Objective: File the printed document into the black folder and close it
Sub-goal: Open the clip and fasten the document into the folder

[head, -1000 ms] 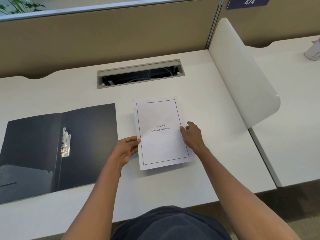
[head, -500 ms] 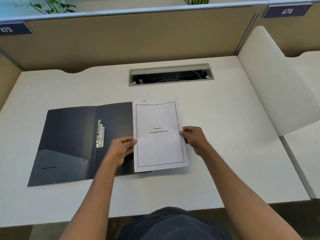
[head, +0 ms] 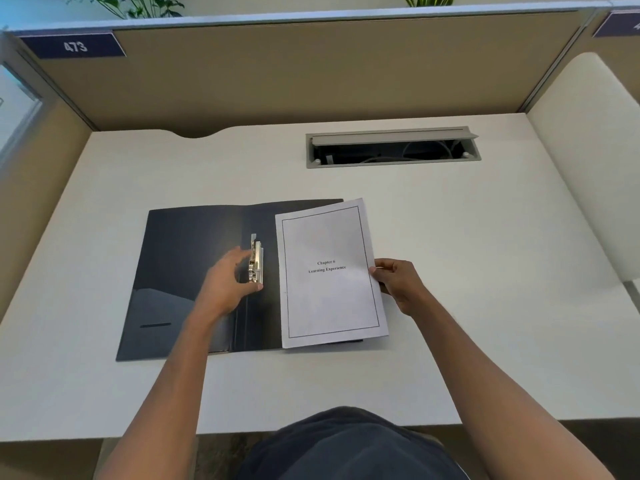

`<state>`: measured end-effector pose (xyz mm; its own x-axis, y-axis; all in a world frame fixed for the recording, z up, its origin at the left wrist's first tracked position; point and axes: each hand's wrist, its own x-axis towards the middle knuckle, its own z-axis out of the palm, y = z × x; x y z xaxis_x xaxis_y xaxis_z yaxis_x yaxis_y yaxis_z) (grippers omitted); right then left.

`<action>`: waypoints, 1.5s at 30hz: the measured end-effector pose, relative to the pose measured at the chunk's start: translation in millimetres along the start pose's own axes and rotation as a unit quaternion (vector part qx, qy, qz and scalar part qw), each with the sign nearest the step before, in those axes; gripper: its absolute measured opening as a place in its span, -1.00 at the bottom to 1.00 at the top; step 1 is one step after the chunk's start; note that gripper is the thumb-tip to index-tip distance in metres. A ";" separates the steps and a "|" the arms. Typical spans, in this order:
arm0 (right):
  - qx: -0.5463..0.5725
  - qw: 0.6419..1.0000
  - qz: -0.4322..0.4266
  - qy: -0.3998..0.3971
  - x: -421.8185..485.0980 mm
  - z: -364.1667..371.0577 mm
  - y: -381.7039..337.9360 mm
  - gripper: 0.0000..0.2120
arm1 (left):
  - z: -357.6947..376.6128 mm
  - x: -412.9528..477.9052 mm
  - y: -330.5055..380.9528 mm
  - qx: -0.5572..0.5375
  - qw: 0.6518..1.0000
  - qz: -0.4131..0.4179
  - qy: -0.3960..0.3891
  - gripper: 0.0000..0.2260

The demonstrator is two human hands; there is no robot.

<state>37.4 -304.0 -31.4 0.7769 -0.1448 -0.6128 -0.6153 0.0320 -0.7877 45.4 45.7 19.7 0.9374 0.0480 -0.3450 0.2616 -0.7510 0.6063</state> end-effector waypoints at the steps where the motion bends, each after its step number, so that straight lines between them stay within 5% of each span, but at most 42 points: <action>1: 0.002 1.000 -0.001 -0.002 -1.6 5.2 -1.6 -0.78 | -2.6 4.0 -9.2 0.028 1.000 0.006 -0.012 -0.16; 8: 0.020 1.000 -0.012 0.011 -3.0 33.0 -7.4 -0.93 | 2.8 26.3 -55.8 0.151 0.984 0.039 -0.081 0.12; 32: -0.041 0.998 0.015 0.053 16.8 74.0 -4.0 -0.75 | 12.9 32.6 -69.5 0.227 0.967 0.062 -0.096 0.05; 38: -0.089 0.993 -0.024 0.075 14.0 79.5 -4.2 -0.86 | 12.3 32.0 -68.1 0.226 0.967 0.066 -0.095 0.05; 41: -0.134 0.985 -0.055 0.097 15.4 82.2 -4.3 -0.83 | 9.9 33.5 -66.4 0.228 0.966 0.066 -0.103 -0.01; 45: -0.234 0.961 -0.092 0.110 14.4 85.8 -7.8 -0.77 | 2.0 38.2 -54.3 0.171 0.981 0.073 -0.048 -0.32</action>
<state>64.8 -221.4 -39.6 0.8633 -0.3130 -0.3959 -0.5023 -0.4562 -0.7345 66.5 86.9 -27.9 0.9286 -0.1270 -0.3487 0.0179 -0.9232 0.3839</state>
